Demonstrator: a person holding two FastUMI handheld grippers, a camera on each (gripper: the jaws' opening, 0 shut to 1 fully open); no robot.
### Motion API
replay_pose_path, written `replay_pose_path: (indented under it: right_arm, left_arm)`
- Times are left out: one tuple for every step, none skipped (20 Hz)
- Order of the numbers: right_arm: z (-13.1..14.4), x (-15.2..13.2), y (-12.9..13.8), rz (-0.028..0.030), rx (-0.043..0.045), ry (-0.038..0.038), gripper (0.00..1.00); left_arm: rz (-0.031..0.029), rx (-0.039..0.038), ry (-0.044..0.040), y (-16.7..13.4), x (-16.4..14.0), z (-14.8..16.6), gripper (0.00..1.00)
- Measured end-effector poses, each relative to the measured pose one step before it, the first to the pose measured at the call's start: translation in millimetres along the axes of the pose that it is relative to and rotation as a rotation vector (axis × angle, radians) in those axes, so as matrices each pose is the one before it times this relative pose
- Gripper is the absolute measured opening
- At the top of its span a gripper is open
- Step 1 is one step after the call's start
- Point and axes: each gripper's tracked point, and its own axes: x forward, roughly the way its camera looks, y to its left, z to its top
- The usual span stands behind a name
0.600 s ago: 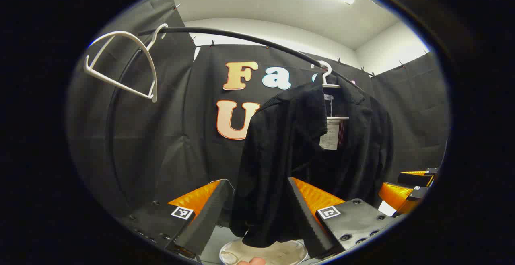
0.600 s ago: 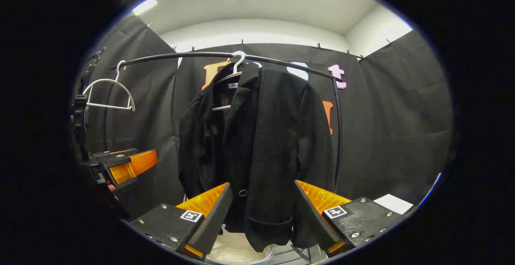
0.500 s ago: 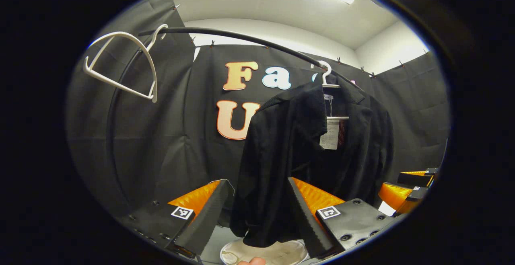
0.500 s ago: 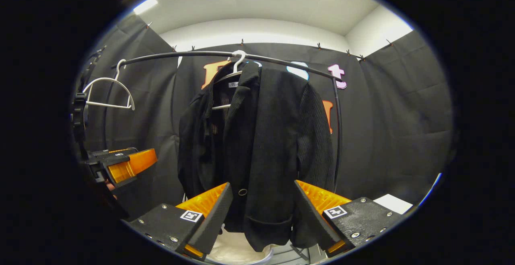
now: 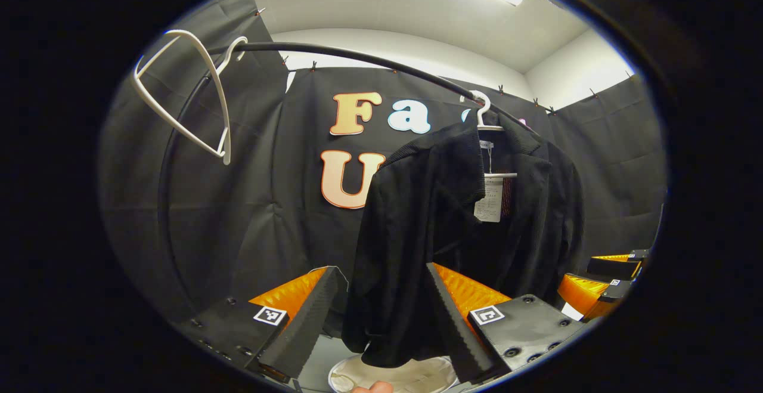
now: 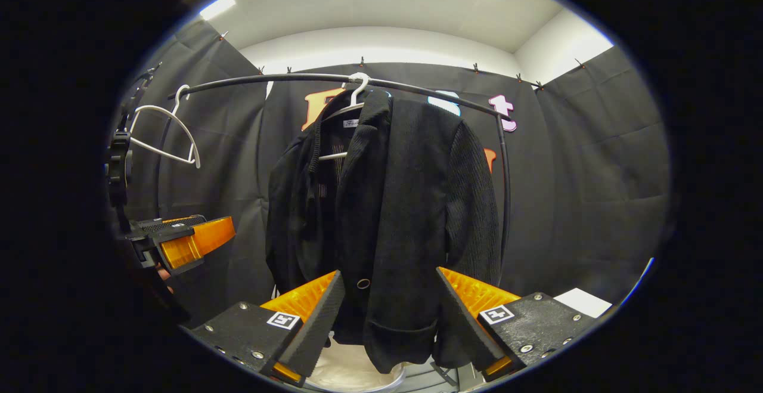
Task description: Grasp the clothes on the hanger with both hands and then place them into the laundry hamper below.
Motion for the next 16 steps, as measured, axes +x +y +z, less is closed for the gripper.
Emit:
replay_pose_path:
  right_arm:
    - [0.51, -0.65, -0.45, -0.00007, -0.00001, -0.00058, 0.94]
    - [0.02, -0.64, 0.41, 0.00031, 0.00162, 0.00098, 1.0]
    - [-0.17, -0.7, -0.18, 0.00161, 0.00185, 0.00042, 1.0]
    - [0.14, 0.45, -0.5, 0.00164, 0.00203, 0.00115, 1.0]
    - [-0.76, -1.06, -0.02, 0.00087, 0.00209, 0.00174, 1.0]
    - [-0.3, 1.05, 0.35, 0.00004, 0.00163, 0.00204, 1.0]
    - [-1.62, 0.67, 0.63, 0.00138, 0.0003, 0.0032, 1.0]
    - [-0.84, 1.51, 0.52, 0.00266, 0.00097, 0.00329, 1.0]
    - [0.27, 2.63, 1.44, 0.00455, 0.00442, 0.00029, 1.0]
    - [2.59, 5.72, 2.49, 0.00239, 0.00845, -0.00401, 1.0]
    - [0.49, 6.53, 1.92, -0.00405, 0.00826, -0.00244, 1.0]
    - [0.14, 6.14, 2.15, -0.00274, 0.00592, -0.00558, 1.0]
    - [-0.02, 9.6, 3.21, -0.00131, 0.00393, -0.00479, 1.0]
    - [-0.75, 9.74, 3.7, 0.00234, 0.00112, -0.00451, 1.0]
    - [-3.07, 11.23, 2.16, -0.00444, -0.00252, 0.00474, 1.0]
    - [-6.09, 13.0, -1.1, -0.0223, -0.00752, 0.01228, 1.0]
  left_arm:
    - [-0.00062, -0.00157, 0.00071, -0.97, -0.39, -0.28, 0.92]
    - [-0.00039, -0.00126, 0.00078, -0.36, -0.72, 0.08, 0.92]
    - [0.00028, -0.00073, -0.00035, -0.14, -1.54, 0.59, 0.92]
    - [0.00117, -0.00014, -0.00074, -0.07, -1.15, 0.97, 0.92]
    - [0.00113, -0.00072, -0.00183, 0.37, -0.8, 0.34, 0.92]
    - [0.00105, -0.00038, 0.00071, -0.25, -1.13, 0.2, 1.0]
    - [0.00056, 0.00016, 0.00248, -0.32, -1.11, -0.61, 0.92]
    - [0.00017, -0.0001, 0.00078, 0.26, -0.99, 0.18, 0.92]
    - [0.00001, 0.00021, 0.00147, 0.06, -1.24, -0.33, 0.92]
    - [-0.00046, 0.00051, 0.00018, -0.45, -0.67, 0.1, 0.92]
    - [-0.00034, 0.0002, -0.00008, -0.34, -1.05, 0.36, 0.92]
    - [-0.00219, 0.00045, 0.00197, -0.92, -0.6, -0.25, 0.92]
    - [-0.00123, 0.0031, 0.00159, -1.38, 0.08, -0.65, 0.96]
    - [0.00125, 0.00654, -0.00006, 0.1, -0.94, 0.88, 0.96]
    - [0.00283, 0.00464, -0.00197, 0.33, -0.46, 0.1, 0.96]
    - [0.00318, 0.00134, -0.00179, 0.65, -1.08, 0.48, 0.96]
